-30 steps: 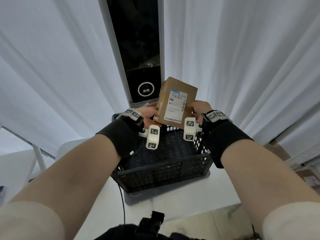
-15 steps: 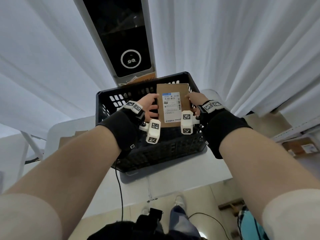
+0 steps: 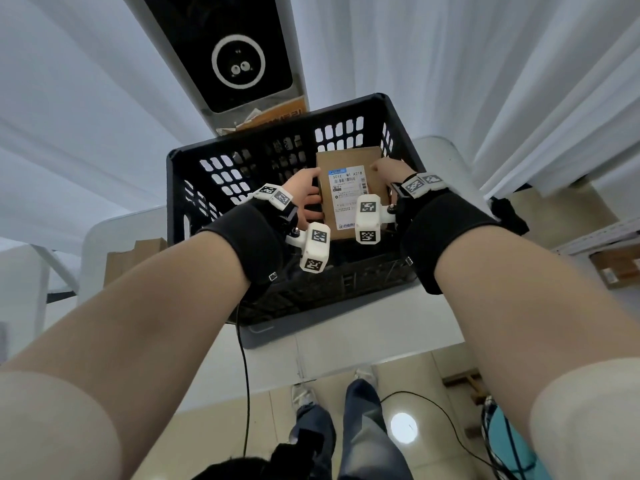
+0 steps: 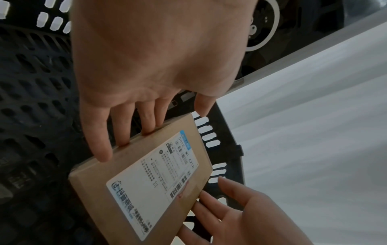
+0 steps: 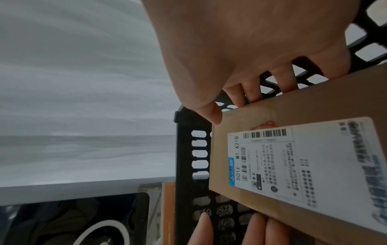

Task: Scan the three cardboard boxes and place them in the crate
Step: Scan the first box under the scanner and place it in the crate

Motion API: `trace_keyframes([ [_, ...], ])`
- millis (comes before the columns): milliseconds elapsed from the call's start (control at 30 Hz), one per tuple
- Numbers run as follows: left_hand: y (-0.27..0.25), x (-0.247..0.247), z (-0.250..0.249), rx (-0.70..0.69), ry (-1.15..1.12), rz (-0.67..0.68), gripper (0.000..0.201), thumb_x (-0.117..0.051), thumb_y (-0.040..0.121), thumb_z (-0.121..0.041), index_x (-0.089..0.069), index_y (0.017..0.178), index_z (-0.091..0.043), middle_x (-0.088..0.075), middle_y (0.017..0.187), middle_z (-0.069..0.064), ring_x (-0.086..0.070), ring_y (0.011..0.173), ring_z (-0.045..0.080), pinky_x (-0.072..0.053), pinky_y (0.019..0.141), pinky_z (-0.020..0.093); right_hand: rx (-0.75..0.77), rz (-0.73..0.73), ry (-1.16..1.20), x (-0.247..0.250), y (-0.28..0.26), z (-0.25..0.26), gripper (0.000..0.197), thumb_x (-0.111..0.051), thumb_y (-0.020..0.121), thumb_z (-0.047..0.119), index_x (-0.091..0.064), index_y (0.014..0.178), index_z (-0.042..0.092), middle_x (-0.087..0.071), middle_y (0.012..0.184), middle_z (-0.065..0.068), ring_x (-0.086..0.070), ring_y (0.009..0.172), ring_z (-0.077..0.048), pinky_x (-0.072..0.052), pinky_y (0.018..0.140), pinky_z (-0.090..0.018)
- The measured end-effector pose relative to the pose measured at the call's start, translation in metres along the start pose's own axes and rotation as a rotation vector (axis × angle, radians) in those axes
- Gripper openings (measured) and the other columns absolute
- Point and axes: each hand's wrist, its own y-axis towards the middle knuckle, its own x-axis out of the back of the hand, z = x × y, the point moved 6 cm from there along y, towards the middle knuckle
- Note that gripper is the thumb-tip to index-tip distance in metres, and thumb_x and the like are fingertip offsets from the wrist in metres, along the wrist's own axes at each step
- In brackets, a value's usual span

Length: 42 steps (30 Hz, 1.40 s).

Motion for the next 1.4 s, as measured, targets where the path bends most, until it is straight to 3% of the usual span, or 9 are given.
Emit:
trace_keyframes([
  [67,0.011,-0.003,0.000,0.016,0.006,0.002,0.069,-0.049,0.098,-0.051,-0.036,0.152,-0.010,-0.042,0.155,0.007,-0.049,0.132,0.040,-0.043,0.104,0.055,0.013,0.032,-0.052,-0.005,0.013,-0.003,0.040,-0.039,0.100,0.000,-0.044,0.138,-0.011,-0.051,0.142,-0.027,-0.051,0.129,-0.042,-0.048,0.103,-0.033],
  [133,0.019,-0.003,0.000,0.020,0.014,0.003,0.069,-0.048,0.097,-0.052,-0.037,0.151,-0.010,-0.043,0.155,0.007,-0.049,0.132,0.041,-0.041,0.107,0.056,-0.020,0.052,-0.023,-0.008,0.011,-0.007,0.044,-0.039,0.102,0.012,-0.042,0.144,-0.001,-0.046,0.149,-0.017,-0.046,0.135,-0.033,-0.049,0.067,0.000],
  [200,0.030,-0.005,0.000,0.029,0.010,0.008,0.070,-0.047,0.098,-0.053,-0.036,0.152,-0.009,-0.042,0.155,0.008,-0.047,0.133,0.042,-0.040,0.108,0.057,-0.016,0.050,-0.007,-0.010,0.017,-0.009,0.047,-0.037,0.102,0.020,-0.041,0.146,0.005,-0.043,0.152,-0.013,-0.043,0.138,-0.028,-0.040,0.045,-0.001],
  [300,0.045,-0.007,0.003,0.049,-0.019,0.019,0.071,-0.046,0.099,-0.052,-0.035,0.153,-0.008,-0.041,0.156,0.011,-0.046,0.134,0.044,-0.040,0.108,0.057,-0.062,0.042,-0.124,-0.010,0.035,-0.010,0.041,-0.036,0.103,0.009,-0.047,0.140,-0.005,-0.050,0.145,-0.023,-0.049,0.132,-0.036,-0.052,0.090,-0.024],
  [367,0.054,-0.009,0.004,0.057,-0.029,0.025,0.072,-0.046,0.098,-0.053,-0.033,0.154,-0.009,-0.040,0.157,0.012,-0.046,0.134,0.045,-0.040,0.108,0.058,-0.039,0.017,-0.182,-0.010,0.044,-0.008,0.039,-0.035,0.103,0.003,-0.049,0.136,-0.011,-0.052,0.141,-0.028,-0.051,0.129,-0.041,-0.044,0.108,-0.042],
  [533,0.072,-0.009,0.005,0.075,-0.013,0.021,0.073,-0.047,0.098,-0.054,-0.035,0.153,-0.007,-0.042,0.155,0.012,-0.048,0.132,0.044,-0.040,0.108,0.057,-0.019,0.034,-0.215,-0.016,0.049,-0.011,0.038,-0.038,0.101,-0.002,-0.049,0.136,-0.011,-0.051,0.143,-0.027,-0.049,0.132,-0.040,-0.040,0.111,-0.044],
  [700,0.087,-0.010,0.003,0.068,-0.012,0.025,0.075,-0.050,0.093,-0.058,-0.040,0.149,-0.009,-0.044,0.154,0.010,-0.051,0.130,0.043,-0.040,0.107,0.058,-0.062,0.063,-0.090,-0.022,0.054,-0.018,0.046,-0.035,0.103,0.021,-0.042,0.145,0.004,-0.044,0.151,-0.016,-0.044,0.138,-0.030,-0.041,0.102,-0.030],
  [1133,0.108,-0.003,0.003,0.093,-0.073,0.096,0.080,-0.047,0.096,-0.058,-0.031,0.155,-0.007,-0.034,0.160,0.013,-0.040,0.139,0.046,-0.036,0.109,0.063,0.040,0.027,-0.220,-0.017,0.065,0.002,0.051,-0.027,0.101,-0.008,-0.029,0.151,0.000,-0.037,0.154,-0.023,-0.040,0.139,-0.038,-0.036,0.113,-0.041],
  [1400,0.078,0.000,0.005,0.074,-0.054,0.141,0.072,-0.041,0.099,-0.058,-0.034,0.153,-0.011,-0.028,0.161,0.018,-0.030,0.145,0.043,-0.031,0.113,0.063,0.038,0.181,-0.277,-0.024,0.043,0.005,0.046,-0.028,0.106,0.011,-0.034,0.147,-0.007,-0.034,0.154,-0.026,-0.031,0.143,-0.037,-0.026,0.118,-0.039],
])
